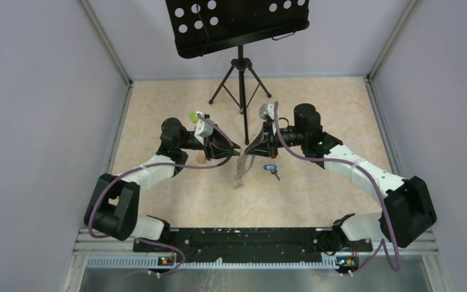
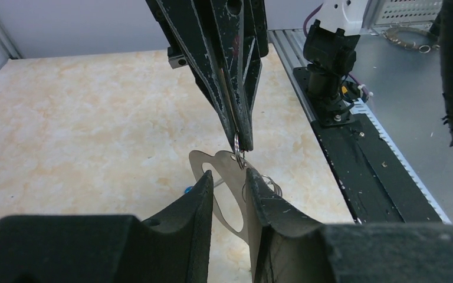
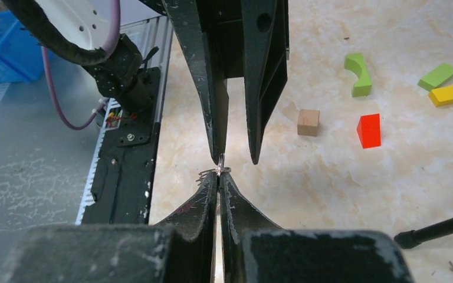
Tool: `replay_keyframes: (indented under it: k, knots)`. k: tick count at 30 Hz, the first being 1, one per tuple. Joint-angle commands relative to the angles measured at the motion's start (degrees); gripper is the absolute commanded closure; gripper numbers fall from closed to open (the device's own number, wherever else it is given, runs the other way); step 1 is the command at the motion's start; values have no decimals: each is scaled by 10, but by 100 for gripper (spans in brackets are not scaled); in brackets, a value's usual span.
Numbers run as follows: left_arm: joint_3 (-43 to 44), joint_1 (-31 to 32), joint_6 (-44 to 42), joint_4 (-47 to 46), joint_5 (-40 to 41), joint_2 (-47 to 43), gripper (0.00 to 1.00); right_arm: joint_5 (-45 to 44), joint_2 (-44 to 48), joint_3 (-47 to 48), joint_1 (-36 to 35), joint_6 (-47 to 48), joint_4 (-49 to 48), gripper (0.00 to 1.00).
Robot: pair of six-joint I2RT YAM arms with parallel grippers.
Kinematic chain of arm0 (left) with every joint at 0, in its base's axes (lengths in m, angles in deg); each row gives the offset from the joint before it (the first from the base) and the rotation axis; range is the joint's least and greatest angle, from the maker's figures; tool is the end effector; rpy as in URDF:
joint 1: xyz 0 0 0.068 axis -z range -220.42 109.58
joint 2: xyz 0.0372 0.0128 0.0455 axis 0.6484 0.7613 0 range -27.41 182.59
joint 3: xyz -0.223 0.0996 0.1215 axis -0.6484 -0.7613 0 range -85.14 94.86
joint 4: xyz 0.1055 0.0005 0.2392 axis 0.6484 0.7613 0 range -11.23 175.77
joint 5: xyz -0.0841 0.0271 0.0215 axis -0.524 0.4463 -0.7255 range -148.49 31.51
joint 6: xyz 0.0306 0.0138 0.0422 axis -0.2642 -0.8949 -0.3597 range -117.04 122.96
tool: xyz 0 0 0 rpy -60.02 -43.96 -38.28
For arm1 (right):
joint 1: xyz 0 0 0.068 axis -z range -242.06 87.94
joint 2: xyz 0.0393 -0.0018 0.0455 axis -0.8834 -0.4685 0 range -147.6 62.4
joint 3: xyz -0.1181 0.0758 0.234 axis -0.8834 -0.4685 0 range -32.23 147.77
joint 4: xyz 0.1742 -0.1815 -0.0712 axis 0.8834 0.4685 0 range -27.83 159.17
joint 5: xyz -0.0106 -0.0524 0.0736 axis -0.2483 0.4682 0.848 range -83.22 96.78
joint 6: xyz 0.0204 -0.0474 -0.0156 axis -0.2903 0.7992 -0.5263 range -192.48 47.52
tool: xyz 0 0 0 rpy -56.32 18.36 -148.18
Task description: Put the keys on the keyring
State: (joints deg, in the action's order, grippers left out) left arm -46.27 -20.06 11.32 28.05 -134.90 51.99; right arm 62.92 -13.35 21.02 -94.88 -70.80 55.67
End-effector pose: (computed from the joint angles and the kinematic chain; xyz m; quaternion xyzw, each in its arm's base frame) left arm 0.2483 -0.1291 0.2741 0.5245 0.4518 -0.5338 0.4856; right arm 0.2315 0.1845 0.3053 -0.4794 0.5890 0.5046 0.4107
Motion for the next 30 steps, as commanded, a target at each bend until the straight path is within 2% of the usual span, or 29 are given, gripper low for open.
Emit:
replay_keyframes:
  k: [1, 15, 23, 30]
  knots:
    - [-13, 0, 61, -104, -29, 12, 70, 33, 4, 3, 6, -4, -43, 100]
    - [-13, 10, 138, -189, -25, 41, 66, 22, -7, 6, 6, 1, -39, 100]
    - [-8, 13, 162, -213, -22, 51, 74, 20, -11, 5, 6, 2, -40, 100]
    - [-5, 14, 177, -227, -23, 57, 87, 17, -14, 2, 6, 3, -43, 100]
